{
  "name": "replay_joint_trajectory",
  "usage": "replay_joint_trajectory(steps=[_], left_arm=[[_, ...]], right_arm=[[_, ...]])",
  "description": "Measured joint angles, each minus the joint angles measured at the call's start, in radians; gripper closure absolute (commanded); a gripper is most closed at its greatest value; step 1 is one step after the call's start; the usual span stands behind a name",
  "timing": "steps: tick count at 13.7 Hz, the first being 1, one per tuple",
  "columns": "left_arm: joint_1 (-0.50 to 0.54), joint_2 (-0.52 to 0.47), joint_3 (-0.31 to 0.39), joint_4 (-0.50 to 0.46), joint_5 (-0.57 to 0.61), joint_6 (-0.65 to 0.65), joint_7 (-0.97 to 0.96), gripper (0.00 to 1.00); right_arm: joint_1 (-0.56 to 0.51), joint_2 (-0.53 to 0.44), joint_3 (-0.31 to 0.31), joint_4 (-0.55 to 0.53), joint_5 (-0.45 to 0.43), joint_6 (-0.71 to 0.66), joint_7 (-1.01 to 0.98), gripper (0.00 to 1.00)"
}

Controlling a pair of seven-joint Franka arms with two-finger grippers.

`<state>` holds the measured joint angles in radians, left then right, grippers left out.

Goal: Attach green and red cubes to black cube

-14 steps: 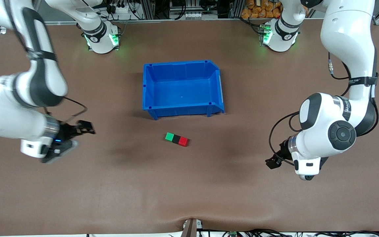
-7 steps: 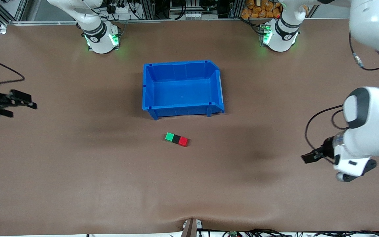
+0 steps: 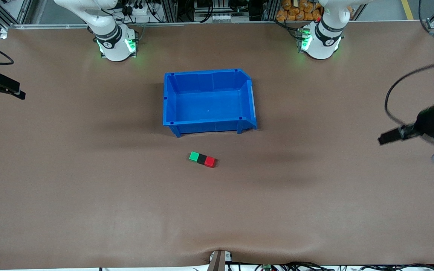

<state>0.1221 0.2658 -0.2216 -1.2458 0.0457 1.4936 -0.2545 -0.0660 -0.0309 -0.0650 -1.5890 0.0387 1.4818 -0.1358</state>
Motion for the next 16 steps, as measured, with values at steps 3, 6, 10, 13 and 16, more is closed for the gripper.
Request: replay_joint_trajectory(steps=[3, 6, 10, 13, 16], left_arm=[[-0.002, -0.116, 0.005, -0.009, 0.0, -0.147, 0.096, 0.0], [-0.083, -0.211, 0.083, -0.032, 0.0, -0.2, 0.143, 0.0], [-0.109, -0.327, 0.161, -0.165, -0.002, -0.183, 0.197, 0.0], [-0.106, -0.346, 0.171, -0.29, -0.004, -0.088, 0.199, 0.0], [-0.103, -0.347, 0.178, -0.329, -0.008, -0.06, 0.199, 0.0]], right_arm=[[0.0, -0.039, 0.0, -0.001, -0.001, -0.022, 0.062, 0.0], [0.0, -0.047, -0.005, 0.0, -0.002, -0.043, 0.088, 0.0], [0.0, -0.049, -0.005, 0.026, -0.002, -0.075, 0.104, 0.0], [0.0, -0.049, -0.005, 0.033, -0.002, -0.077, 0.105, 0.0], [0.001, -0.049, -0.004, 0.033, -0.002, -0.077, 0.105, 0.0]])
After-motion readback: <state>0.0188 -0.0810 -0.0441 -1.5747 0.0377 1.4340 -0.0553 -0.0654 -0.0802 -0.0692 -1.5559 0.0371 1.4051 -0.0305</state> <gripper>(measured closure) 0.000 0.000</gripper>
